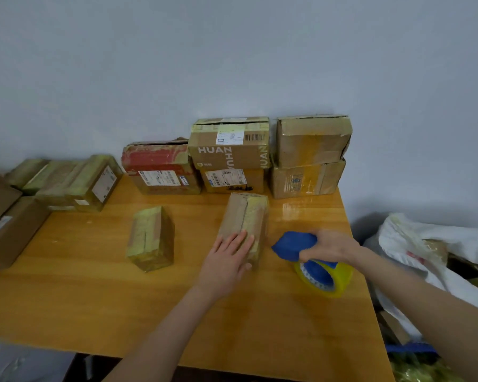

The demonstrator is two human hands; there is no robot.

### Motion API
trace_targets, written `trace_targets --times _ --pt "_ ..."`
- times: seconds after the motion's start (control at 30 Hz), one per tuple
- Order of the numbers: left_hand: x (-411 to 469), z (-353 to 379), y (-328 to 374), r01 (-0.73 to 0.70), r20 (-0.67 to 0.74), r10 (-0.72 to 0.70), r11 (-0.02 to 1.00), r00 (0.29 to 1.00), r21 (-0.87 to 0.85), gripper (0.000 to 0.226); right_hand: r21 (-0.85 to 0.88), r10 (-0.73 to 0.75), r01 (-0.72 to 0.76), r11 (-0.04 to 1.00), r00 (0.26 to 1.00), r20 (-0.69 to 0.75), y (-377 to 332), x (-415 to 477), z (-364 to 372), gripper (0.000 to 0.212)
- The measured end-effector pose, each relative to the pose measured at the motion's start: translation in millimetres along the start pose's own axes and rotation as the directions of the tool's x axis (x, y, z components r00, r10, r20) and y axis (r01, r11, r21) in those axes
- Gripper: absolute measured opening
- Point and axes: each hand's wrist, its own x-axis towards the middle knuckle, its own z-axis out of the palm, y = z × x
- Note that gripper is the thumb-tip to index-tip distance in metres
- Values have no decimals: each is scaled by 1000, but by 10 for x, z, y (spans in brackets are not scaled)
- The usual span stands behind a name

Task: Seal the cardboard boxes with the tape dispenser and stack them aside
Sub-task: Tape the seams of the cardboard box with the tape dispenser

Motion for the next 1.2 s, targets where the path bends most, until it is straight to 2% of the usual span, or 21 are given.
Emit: trace_targets --times 0.07,0.13,0.27,0.4,0.47,0.5,0.53,0.6,0.63,0.67,0.73,0.77,0.83,0.9,0.93,1.07,1.2 --pt "16 -23 62 27 2 -27 999 1000 -17 61 273 34 -18 962 998 -54 50 1 33 41" --pt "16 -17 130 62 12 -61 998 998 -18 62 474 131 -65 878 985 -108 69 14 123 35" --pt "8 8 208 106 35 -105 994 994 -29 64 791 313 -181 584 950 -14 198 34 345 47" --pt "0 -18 201 100 56 -98 994 994 -45 65 899 337 -230 373 936 100 279 -1 526 45" --pt "-1 -32 183 102 49 -96 988 994 -117 62 904 355 -273 330 923 149 297 -18 597 36" --pt "1 -55 171 103 39 -98 978 994 -181 58 893 365 -289 345 918 156 311 -24 616 35" --pt "1 -86 156 109 24 -106 954 994 -278 53 864 385 -310 397 911 150 336 -15 628 39" --pt "-22 -158 100 136 -42 -177 867 983 -479 45 749 410 -339 569 907 99 376 -12 614 47" --pt "-50 -182 58 151 -94 -233 841 968 -520 43 679 396 -326 658 916 57 385 -23 590 47" --pt "-86 -192 12 166 -151 -277 845 949 -509 43 589 357 -285 756 934 -6 387 -33 556 47" --pt "-159 -174 -66 190 -204 -292 894 935 -406 48 298 210 -148 943 960 -188 339 -78 493 51" --pt "-184 -149 -85 190 -195 -264 923 945 -333 50 144 111 -73 987 954 -278 251 -123 480 56" --pt "-194 -74 -71 167 -137 -194 968 971 -187 56 -71 -140 123 990 919 -368 -57 -213 514 63" --pt "-168 -1 -27 131 -79 -137 988 987 -85 66 -269 -387 309 912 867 -315 -420 -221 652 64" --pt "-152 34 -15 119 -53 -122 991 991 -59 70 -349 -458 359 866 849 -263 -571 -195 732 64" --pt "-128 142 8 128 47 -124 987 991 -97 84 -511 -494 361 780 856 -150 -727 -84 914 63" --pt "-127 103 19 137 32 -133 972 991 -189 78 -485 -474 365 795 872 -121 -708 -56 949 67"
